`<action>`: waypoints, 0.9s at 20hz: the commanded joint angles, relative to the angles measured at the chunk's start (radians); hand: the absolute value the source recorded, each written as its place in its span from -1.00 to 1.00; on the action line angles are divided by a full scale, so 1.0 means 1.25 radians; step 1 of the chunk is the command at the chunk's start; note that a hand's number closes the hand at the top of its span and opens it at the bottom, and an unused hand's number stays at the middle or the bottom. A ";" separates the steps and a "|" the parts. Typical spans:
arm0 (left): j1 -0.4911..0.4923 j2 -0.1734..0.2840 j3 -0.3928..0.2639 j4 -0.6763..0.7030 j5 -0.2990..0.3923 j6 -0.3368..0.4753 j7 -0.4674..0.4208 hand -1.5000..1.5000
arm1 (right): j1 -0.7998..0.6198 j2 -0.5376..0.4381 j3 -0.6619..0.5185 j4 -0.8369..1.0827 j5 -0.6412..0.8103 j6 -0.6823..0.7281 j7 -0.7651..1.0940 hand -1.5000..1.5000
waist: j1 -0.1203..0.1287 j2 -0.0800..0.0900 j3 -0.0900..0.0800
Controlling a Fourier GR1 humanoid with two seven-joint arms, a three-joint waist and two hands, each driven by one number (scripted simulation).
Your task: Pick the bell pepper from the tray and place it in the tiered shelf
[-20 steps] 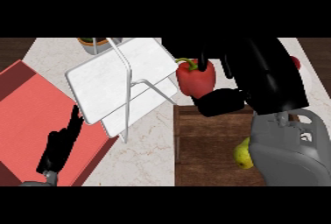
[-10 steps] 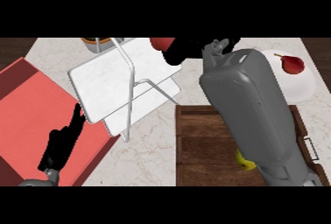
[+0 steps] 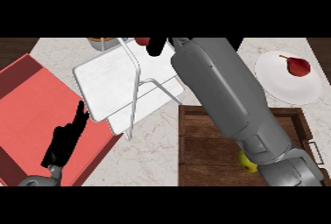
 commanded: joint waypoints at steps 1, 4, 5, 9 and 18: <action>-0.032 -0.064 -0.040 0.024 -0.017 0.011 -0.021 0.00 | -0.068 0.004 0.043 0.142 -0.053 -0.044 0.001 1.00 | 0.009 0.005 -0.009; -0.019 -0.030 -0.024 -0.011 0.001 -0.023 -0.013 0.00 | -0.084 0.004 0.034 0.228 -0.071 -0.044 -0.066 1.00 | 0.010 0.005 -0.008; -0.020 -0.051 -0.052 -0.018 -0.017 -0.008 -0.001 0.00 | -0.050 0.004 0.049 0.220 -0.148 -0.066 -0.068 1.00 | 0.031 0.008 -0.008; -0.055 -0.044 -0.034 0.000 0.000 -0.021 0.008 0.00 | 0.005 0.004 -0.122 0.192 -0.391 -0.067 -0.069 -1.00 | 0.051 0.018 -0.007; -0.062 -0.044 -0.039 0.039 -0.009 -0.038 -0.020 0.00 | -0.040 0.004 -0.151 0.260 -0.645 -0.210 -0.216 -1.00 | 0.043 0.010 -0.008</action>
